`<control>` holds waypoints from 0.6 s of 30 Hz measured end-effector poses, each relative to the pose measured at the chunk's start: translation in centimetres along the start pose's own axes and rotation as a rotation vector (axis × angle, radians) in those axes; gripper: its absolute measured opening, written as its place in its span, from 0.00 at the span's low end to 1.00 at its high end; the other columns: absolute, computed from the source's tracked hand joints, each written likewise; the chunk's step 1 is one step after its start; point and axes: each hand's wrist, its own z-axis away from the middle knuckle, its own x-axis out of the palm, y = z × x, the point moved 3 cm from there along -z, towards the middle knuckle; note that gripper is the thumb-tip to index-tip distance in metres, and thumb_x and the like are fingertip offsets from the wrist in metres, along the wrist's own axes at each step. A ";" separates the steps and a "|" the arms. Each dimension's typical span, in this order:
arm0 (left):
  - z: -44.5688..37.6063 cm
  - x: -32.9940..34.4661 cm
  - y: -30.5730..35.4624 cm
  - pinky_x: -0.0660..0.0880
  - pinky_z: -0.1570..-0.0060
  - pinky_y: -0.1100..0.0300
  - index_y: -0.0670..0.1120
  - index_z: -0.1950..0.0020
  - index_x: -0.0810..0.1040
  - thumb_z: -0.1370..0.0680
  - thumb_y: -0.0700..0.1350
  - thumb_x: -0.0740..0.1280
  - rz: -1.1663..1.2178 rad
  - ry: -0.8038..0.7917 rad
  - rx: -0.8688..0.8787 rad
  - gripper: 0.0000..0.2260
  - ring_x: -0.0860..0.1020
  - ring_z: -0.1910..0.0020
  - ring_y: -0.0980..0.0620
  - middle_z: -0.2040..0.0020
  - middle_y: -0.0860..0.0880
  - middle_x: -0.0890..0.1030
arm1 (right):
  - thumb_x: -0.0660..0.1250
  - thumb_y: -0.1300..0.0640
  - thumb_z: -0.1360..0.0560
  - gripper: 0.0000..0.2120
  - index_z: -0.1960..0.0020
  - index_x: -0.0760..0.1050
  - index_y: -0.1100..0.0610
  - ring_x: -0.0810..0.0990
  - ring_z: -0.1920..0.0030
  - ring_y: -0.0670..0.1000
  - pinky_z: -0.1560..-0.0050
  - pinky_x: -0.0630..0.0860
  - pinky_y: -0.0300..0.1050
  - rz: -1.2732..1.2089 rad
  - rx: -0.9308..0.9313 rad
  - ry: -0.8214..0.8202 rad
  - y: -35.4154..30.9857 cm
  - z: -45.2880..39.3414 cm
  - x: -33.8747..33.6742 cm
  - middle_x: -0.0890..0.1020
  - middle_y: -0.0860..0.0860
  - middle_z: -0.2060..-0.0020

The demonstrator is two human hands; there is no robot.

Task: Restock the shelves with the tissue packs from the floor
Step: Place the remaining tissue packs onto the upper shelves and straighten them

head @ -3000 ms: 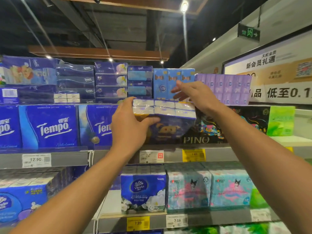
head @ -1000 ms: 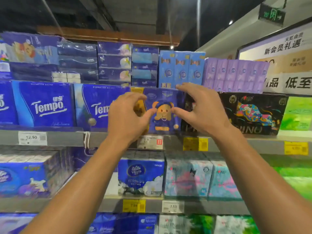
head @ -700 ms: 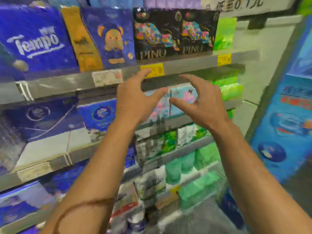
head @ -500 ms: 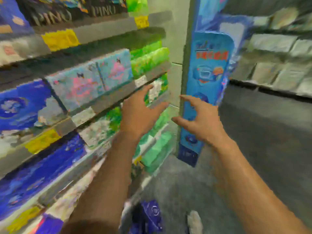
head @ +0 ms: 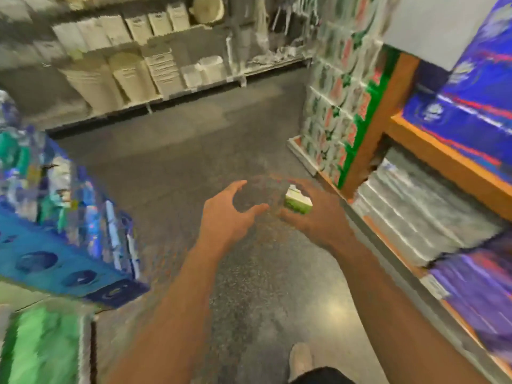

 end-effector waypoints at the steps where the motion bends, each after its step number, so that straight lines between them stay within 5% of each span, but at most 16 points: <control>1: -2.3 2.8 1.6 0.72 0.36 0.58 0.53 0.32 0.75 0.31 0.59 0.76 0.014 -0.042 0.014 0.30 0.75 0.36 0.56 0.36 0.53 0.79 | 0.74 0.38 0.32 0.32 0.31 0.71 0.44 0.75 0.38 0.45 0.50 0.66 0.30 0.011 0.043 0.027 2.3 -0.9 -2.3 0.78 0.43 0.40; 7: -12.3 14.4 7.5 0.69 0.40 0.62 0.52 0.29 0.72 0.30 0.58 0.75 0.034 -0.226 0.032 0.31 0.75 0.36 0.55 0.34 0.51 0.77 | 0.71 0.36 0.36 0.34 0.32 0.73 0.46 0.77 0.39 0.49 0.39 0.74 0.52 0.017 0.239 0.220 12.7 -6.1 -11.1 0.79 0.45 0.38; 18: -33.7 25.5 3.8 0.73 0.39 0.55 0.54 0.31 0.73 0.30 0.58 0.75 0.060 -0.400 -0.072 0.29 0.76 0.38 0.53 0.35 0.51 0.78 | 0.79 0.50 0.33 0.31 0.33 0.73 0.49 0.73 0.48 0.41 0.46 0.71 0.40 -0.061 0.515 0.180 24.2 -22.9 -8.7 0.75 0.38 0.48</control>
